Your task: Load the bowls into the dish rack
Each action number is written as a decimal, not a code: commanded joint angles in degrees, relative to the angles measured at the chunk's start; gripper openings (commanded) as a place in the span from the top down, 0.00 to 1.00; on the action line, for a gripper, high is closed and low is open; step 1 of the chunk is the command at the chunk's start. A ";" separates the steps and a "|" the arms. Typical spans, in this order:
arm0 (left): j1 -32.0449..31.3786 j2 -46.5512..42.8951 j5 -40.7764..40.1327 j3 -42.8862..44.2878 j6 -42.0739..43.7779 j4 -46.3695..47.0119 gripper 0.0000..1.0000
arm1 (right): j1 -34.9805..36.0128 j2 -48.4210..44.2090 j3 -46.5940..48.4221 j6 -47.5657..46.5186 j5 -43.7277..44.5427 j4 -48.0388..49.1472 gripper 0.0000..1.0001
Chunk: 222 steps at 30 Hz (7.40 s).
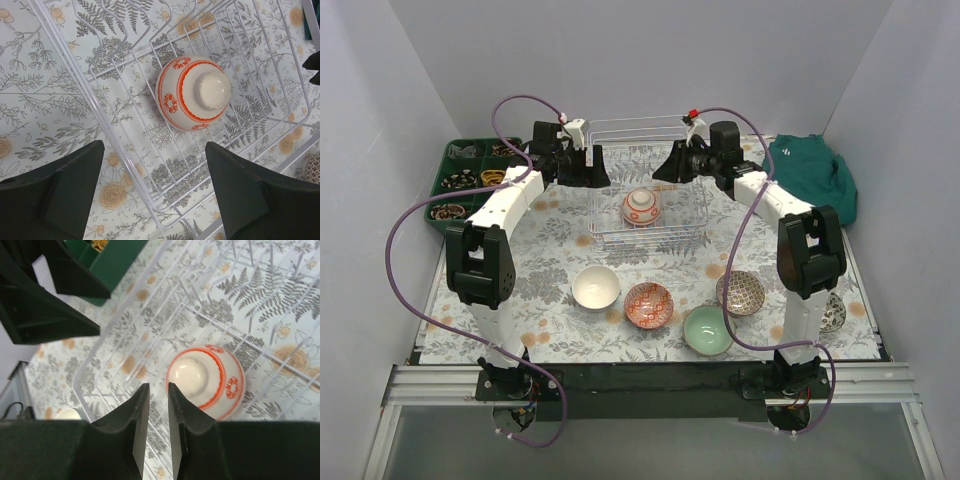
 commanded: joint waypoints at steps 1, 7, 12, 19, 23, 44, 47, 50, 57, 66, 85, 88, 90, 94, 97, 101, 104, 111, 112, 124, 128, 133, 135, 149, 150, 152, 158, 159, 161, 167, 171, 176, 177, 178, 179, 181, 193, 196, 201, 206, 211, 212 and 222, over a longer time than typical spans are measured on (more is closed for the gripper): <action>-0.01 -2.10 -1.36 0.26 0.42 1.85 0.17 | 0.08 -1.31 3.55 -12.75 2.20 -8.76 0.71; -0.01 -2.98 -4.16 2.45 1.64 1.33 0.17 | 0.25 -0.25 6.71 -25.41 3.52 -16.34 0.81; 0.17 -6.22 -9.96 4.57 6.56 -4.20 0.13 | 1.83 -2.69 8.13 -37.44 0.81 -23.81 0.75; 6.83 -12.29 -8.83 1.67 9.56 -10.88 0.06 | 5.52 -15.17 -4.87 -57.04 -2.01 -30.49 0.60; 7.99 -13.79 -11.29 1.04 11.23 -12.98 0.06 | 12.45 -25.79 -18.28 -71.71 2.55 -32.17 0.57; 8.87 -36.72 -12.08 -19.77 8.33 -15.02 0.09 | 39.88 -34.09 -34.50 -77.99 17.32 -35.95 0.59; 9.48 -38.48 -12.08 -20.92 8.24 -15.46 0.09 | 41.91 -33.21 -35.11 -77.20 18.90 -36.47 0.59; 10.01 -40.15 -11.73 -21.19 7.98 -15.98 0.09 | 42.61 -32.51 -35.99 -74.57 20.04 -34.73 0.59; 11.33 -41.48 -11.12 -21.98 7.45 -15.63 0.08 | 42.88 -31.36 -36.88 -75.08 21.28 -33.57 0.59; 14.49 -41.74 -9.36 -22.33 6.04 -14.76 0.08 | 43.58 -31.36 -34.85 -73.68 20.31 -34.63 0.60; 18.54 -43.41 -5.93 -24.62 4.11 -14.31 0.09 | 44.90 -31.10 -35.02 -70.16 23.38 -33.40 0.59; 18.54 -43.41 -6.02 -24.53 4.20 -14.49 0.08 | 44.90 -30.05 -35.73 -69.55 25.23 -30.33 0.59; 18.54 -43.41 -5.67 -24.53 4.20 -14.58 0.09 | 44.90 -29.52 -35.65 -69.46 25.85 -29.27 0.60; 18.54 -43.76 -5.32 -24.79 3.93 -14.40 0.08 | 44.90 -28.20 -34.15 -69.63 25.76 -29.70 0.60; 18.54 -44.20 -5.14 -25.05 3.93 -14.49 0.08 | 44.90 -27.85 -33.27 -69.37 25.50 -30.85 0.61; 18.54 -44.90 -4.62 -25.49 3.59 -14.40 0.09 | 44.99 -27.50 -33.27 -69.28 25.58 -31.03 0.61; 18.54 -45.34 -4.26 -25.93 3.41 -14.49 0.08 | 45.08 -26.88 -33.71 -69.02 26.81 -30.32 0.69; 18.54 -47.10 -3.73 -26.81 3.14 -14.58 0.09 | 45.08 -25.91 -33.98 -69.81 27.96 -30.41 0.80; 18.54 -47.36 -3.73 -26.72 3.14 -14.67 0.09 | 45.08 -25.83 -33.97 -69.81 28.22 -30.84 0.84; 18.54 -42.63 1.88 -21.12 2.35 -13.08 0.09 | 44.90 -30.57 -18.36 -63.67 33.85 -46.04 0.99; 18.27 -36.48 6.36 -14.79 3.23 -13.35 0.10 | 41.75 -31.45 -9.93 -60.51 30.96 -49.83 0.99; 14.15 -26.37 5.59 -6.17 4.02 -12.21 0.10 | 27.29 -24.54 5.55 -54.71 17.27 -49.31 0.99; 10.91 -22.17 3.31 -2.65 5.42 -11.07 0.11 | 22.16 -21.01 13.03 -48.21 6.64 -47.91 0.99; 3.16 -5.81 4.36 6.05 12.10 -9.66 0.19 | 1.66 0.45 10.06 19.21 -28.99 12.54 0.99; 3.07 -5.01 4.09 6.93 12.63 -10.35 0.20 | 1.66 0.89 9.88 20.09 -28.73 15.18 0.99; 2.81 -3.51 4.26 9.04 14.21 -10.62 0.23 | 1.66 2.65 9.88 24.21 -28.38 18.09 0.99; 1.14 1.67 6.99 12.99 15.36 -9.22 0.44 | 1.75 7.65 9.79 30.73 -26.89 26.63 0.99; 0.96 2.72 7.60 13.87 15.01 -10.00 0.54 | 1.75 8.27 9.80 31.43 -26.80 27.07 0.99; 0.09 4.84 8.22 14.85 14.75 -10.45 0.63 | 1.75 10.29 9.79 31.88 -26.88 27.95 0.99; -1.50 6.86 6.20 14.94 15.71 -10.01 0.96 | 1.75 14.51 11.55 32.40 -26.71 28.30 0.99; -1.77 8.18 5.76 15.20 16.15 -10.71 1.00 | 1.57 16.53 12.08 33.11 -26.45 29.27 0.99; -2.38 8.71 5.41 14.94 16.15 -11.59 1.00 | 1.48 18.38 12.78 33.55 -25.83 29.62 0.99; -2.38 8.54 5.23 14.76 16.15 -12.03 1.00 | 1.48 18.99 12.96 33.55 -25.66 29.71 0.99; -2.38 8.36 5.14 14.50 16.06 -12.12 1.00 | 1.48 19.26 13.13 33.63 -25.48 29.79 0.99; -2.38 8.27 4.62 14.15 16.24 -12.29 1.00 | 1.57 19.52 13.05 33.81 -25.48 29.97 0.99; -2.38 8.01 4.00 13.62 16.33 -12.99 1.00 | 1.48 19.88 13.14 34.07 -25.22 30.32 0.99; -3.43 8.97 8.04 10.72 18.00 -13.00 1.00 | 1.48 22.78 15.33 34.25 -24.95 30.85 0.99; -3.87 10.64 8.48 12.21 17.56 -12.56 1.00 | 1.48 22.87 14.37 33.90 -24.95 30.76 0.99; -4.40 12.75 8.75 13.62 17.38 -12.12 1.00 | 1.39 22.60 13.57 33.11 -24.69 30.06 0.99; -4.67 13.72 8.83 13.62 16.77 -11.07 1.00 | 1.48 22.95 13.93 31.44 -24.16 28.48 0.99; -5.19 14.42 8.92 13.71 16.06 -9.48 1.00 | 1.13 22.08 12.61 29.51 -24.16 26.64 0.97; -5.19 14.60 8.84 13.62 15.89 -8.87 1.00 | 1.04 21.64 11.91 29.16 -24.07 26.37 0.95; -6.07 16.18 9.27 13.53 14.57 -6.49 1.00 | 0.43 20.14 11.20 26.43 -23.37 23.38 0.71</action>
